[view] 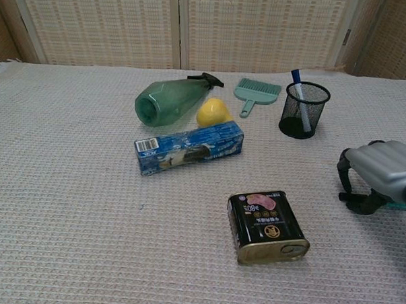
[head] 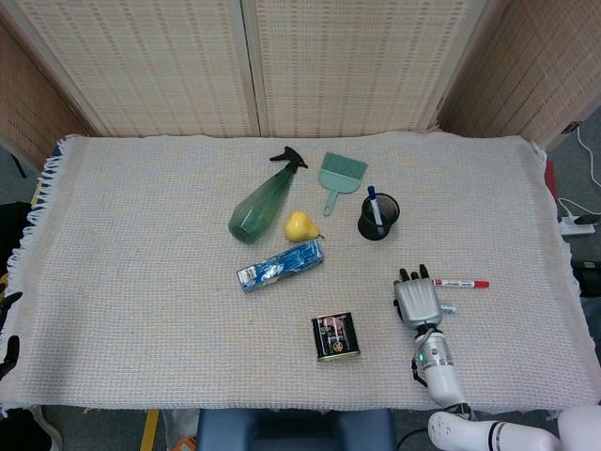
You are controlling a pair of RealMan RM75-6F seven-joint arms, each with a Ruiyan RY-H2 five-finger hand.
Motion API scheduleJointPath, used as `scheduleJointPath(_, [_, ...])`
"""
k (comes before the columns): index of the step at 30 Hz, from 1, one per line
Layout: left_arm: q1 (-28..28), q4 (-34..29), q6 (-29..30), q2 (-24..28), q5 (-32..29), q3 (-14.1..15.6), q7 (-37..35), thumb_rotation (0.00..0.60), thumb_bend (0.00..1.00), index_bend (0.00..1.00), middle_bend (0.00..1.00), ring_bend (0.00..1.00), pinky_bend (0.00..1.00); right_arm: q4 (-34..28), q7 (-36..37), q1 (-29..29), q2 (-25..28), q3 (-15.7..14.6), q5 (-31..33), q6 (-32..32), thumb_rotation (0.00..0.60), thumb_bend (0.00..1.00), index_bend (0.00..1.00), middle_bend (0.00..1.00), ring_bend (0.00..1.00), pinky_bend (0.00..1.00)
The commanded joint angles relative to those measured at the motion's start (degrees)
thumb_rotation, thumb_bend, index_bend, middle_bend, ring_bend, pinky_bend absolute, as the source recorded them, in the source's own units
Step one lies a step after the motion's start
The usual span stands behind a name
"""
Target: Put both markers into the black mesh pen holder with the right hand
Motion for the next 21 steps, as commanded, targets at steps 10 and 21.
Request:
scheduleJointPath(10, [0.02,0.05,0.03,0.02,-0.05,-0.06,-0.13,0.6,0.51,0.15,0.02,0.0,0.27,-0.11,2.53,0.05,-0.18,0.24,-1.76,0.57,0.6,0.25,0.68,0.25,0.34,0.18])
scheduleJointPath(21, [-0.01,-0.22,0.11,0.2,0.23,-0.04,-0.16,0.6,0.51,0.15,0.02,0.0,0.27,-1.01,4.72,-0.15,0.56,0.7,-3.3,1.13,0.6,0.28,0.7,0.27,0.35,0.19])
